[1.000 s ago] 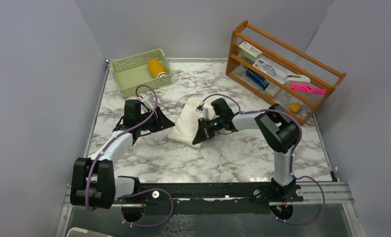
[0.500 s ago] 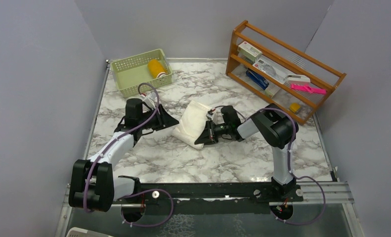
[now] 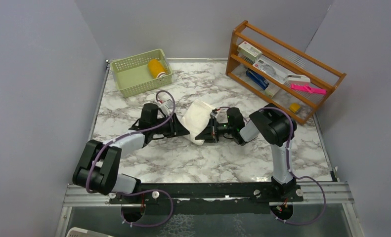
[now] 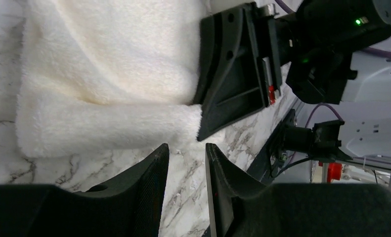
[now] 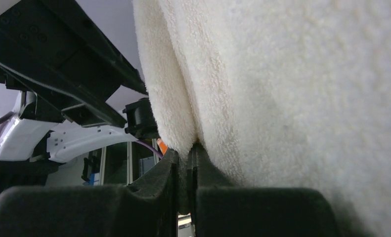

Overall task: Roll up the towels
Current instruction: Roll the towel at the center of the board.

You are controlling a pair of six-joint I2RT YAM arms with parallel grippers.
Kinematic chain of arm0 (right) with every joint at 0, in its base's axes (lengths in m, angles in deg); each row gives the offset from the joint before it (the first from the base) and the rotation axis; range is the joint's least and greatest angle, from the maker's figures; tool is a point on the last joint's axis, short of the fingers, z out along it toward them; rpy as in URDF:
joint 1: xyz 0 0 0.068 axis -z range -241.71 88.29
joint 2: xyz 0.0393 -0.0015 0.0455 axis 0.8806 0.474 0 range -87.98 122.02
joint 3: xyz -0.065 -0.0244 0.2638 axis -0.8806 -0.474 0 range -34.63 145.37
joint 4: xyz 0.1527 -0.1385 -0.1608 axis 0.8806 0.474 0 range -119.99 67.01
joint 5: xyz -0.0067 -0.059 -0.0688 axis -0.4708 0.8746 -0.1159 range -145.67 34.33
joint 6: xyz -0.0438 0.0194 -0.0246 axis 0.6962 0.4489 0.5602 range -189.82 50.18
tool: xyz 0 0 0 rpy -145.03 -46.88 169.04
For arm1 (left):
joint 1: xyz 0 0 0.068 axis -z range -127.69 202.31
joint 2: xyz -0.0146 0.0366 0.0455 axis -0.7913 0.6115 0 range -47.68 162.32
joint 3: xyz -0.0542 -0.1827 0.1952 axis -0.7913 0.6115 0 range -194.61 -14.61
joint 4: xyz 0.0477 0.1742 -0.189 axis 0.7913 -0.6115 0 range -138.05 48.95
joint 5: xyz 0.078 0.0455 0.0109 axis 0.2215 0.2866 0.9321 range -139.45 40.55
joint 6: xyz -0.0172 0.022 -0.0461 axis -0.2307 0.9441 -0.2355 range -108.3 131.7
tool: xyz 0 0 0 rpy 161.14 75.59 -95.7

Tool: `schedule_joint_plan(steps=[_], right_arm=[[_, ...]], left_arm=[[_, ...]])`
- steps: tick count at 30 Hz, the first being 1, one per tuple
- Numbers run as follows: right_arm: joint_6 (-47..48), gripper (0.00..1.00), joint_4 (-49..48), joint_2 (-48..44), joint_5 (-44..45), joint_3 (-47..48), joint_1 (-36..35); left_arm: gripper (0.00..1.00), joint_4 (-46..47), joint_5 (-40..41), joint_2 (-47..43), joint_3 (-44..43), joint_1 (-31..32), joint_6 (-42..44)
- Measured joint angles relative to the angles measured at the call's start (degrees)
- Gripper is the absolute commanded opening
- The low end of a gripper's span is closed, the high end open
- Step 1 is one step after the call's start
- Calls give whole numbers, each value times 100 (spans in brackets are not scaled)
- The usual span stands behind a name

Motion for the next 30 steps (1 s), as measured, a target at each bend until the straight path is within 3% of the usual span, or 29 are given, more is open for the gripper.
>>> schedule_joint_plan(steps=[7, 19, 21, 25, 30], right_arm=[[-33, 1, 9, -11, 0, 2, 4], [555, 1, 841, -225, 140, 63, 13], [807, 7, 1287, -302, 186, 170, 13], [1443, 39, 2437, -535, 448, 452, 13], [2761, 45, 4133, -1093, 1119, 1040, -7]], left_arm=[[32, 297, 223, 1248, -603, -15, 138], [29, 1233, 321, 2267, -763, -15, 120], [29, 1502, 310, 2345, -693, -13, 96], [28, 1860, 297, 2450, -605, 17, 61], [28, 2177, 317, 2481, -472, 59, 66]])
